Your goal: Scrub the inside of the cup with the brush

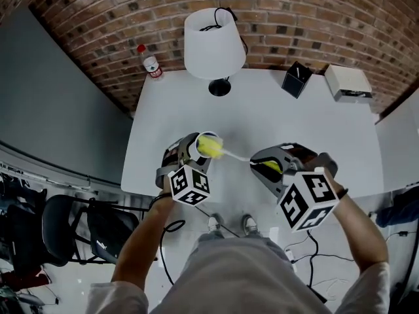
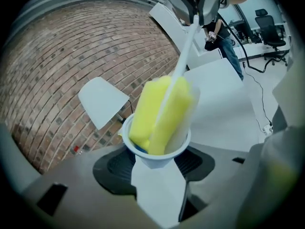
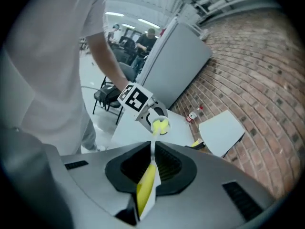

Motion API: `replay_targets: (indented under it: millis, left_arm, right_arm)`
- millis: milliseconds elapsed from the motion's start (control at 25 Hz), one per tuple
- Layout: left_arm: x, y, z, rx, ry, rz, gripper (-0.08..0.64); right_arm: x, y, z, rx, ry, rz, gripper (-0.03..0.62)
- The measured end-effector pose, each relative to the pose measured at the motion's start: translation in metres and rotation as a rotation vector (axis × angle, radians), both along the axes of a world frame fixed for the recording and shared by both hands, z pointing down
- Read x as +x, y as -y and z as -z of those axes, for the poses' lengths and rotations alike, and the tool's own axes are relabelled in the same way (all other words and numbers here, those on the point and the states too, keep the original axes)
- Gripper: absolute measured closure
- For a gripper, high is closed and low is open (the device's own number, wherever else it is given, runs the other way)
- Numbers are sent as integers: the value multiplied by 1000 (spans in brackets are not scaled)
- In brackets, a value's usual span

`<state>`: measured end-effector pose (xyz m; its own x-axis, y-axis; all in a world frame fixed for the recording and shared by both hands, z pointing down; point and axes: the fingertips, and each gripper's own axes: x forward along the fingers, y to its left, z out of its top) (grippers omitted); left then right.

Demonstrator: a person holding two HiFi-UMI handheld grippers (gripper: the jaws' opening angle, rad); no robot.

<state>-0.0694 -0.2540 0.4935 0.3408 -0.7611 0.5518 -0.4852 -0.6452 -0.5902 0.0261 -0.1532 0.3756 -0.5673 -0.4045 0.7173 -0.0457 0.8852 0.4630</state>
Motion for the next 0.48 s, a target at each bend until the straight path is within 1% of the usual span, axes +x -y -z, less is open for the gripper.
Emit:
replay_targets:
  millis: [240, 480]
  left_arm:
    - [2, -2, 4, 31, 31, -12, 299]
    - [1, -6, 7, 45, 48, -25, 299]
  right_arm:
    - [7, 16, -3, -245, 219, -209, 566]
    - [19, 29, -16, -552, 411, -383, 566]
